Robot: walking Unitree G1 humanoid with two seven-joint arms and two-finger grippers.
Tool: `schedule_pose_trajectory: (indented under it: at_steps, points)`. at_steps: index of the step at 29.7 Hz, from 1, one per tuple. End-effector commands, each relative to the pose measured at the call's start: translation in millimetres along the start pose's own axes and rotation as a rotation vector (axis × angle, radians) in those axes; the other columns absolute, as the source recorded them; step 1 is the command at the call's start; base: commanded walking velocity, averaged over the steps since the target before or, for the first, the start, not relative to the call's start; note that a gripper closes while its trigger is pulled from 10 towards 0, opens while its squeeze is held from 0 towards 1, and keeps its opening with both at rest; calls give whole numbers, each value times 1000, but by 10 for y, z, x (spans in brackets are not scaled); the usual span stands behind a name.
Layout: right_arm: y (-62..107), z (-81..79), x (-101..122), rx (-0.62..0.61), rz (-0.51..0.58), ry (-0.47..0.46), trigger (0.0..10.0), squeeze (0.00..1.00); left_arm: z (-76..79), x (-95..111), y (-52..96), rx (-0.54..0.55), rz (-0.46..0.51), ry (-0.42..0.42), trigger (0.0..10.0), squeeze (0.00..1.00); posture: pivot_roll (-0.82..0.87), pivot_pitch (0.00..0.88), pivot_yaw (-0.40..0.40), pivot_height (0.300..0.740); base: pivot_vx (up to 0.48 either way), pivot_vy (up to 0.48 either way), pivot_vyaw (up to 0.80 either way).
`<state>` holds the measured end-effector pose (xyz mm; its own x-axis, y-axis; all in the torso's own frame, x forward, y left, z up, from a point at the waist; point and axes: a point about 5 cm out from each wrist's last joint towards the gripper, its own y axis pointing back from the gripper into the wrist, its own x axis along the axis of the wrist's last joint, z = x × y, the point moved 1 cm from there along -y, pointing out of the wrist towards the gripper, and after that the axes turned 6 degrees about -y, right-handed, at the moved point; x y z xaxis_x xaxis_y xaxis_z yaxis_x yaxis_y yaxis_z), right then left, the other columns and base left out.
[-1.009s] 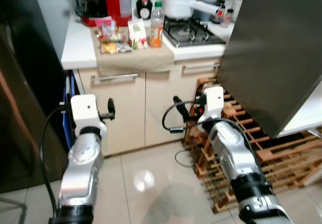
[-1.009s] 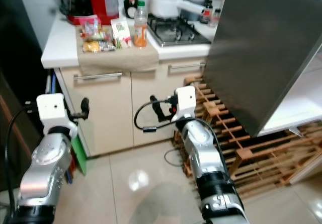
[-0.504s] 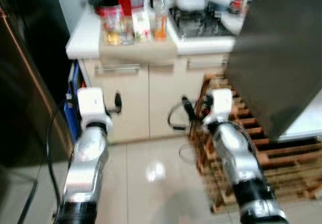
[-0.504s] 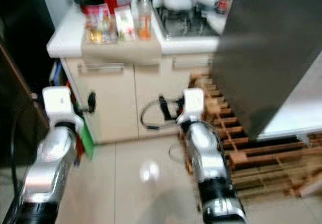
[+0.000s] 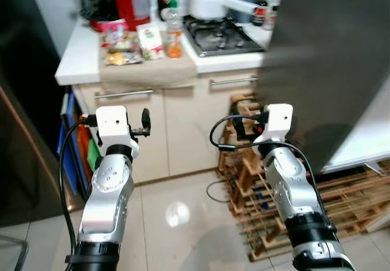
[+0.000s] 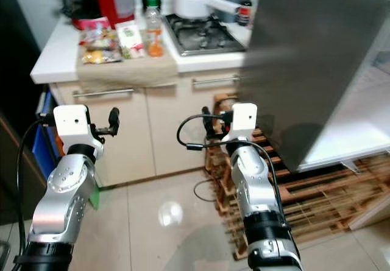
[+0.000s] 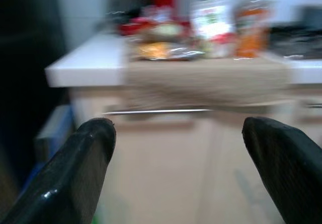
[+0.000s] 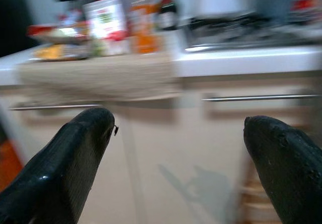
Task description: Restocking fridge
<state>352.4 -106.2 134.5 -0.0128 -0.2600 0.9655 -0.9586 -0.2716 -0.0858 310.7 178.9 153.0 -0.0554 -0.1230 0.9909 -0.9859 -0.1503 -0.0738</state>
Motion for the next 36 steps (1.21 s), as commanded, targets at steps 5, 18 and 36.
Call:
schedule_pose_trajectory:
  at_steps: [5, 18, 36]
  points:
    - [-11, -49, 41, 56, 7, 26, 10000, 0, 42, 55, -20, -7, 22, 4, 10000, 0, -58, 0, -2, 740, 431, 0, 129]
    - [-59, -46, 311, 39, 110, 82, 10000, 0, 153, 283, -53, -76, 146, -46, 10000, 0, -61, 0, -7, 740, 460, 0, 144]
    - [-292, -296, 1483, 106, 452, 125, 10000, 0, 250, 584, -54, -135, 285, -57, 10000, 0, -59, 0, 1, 740, 473, 0, 0]
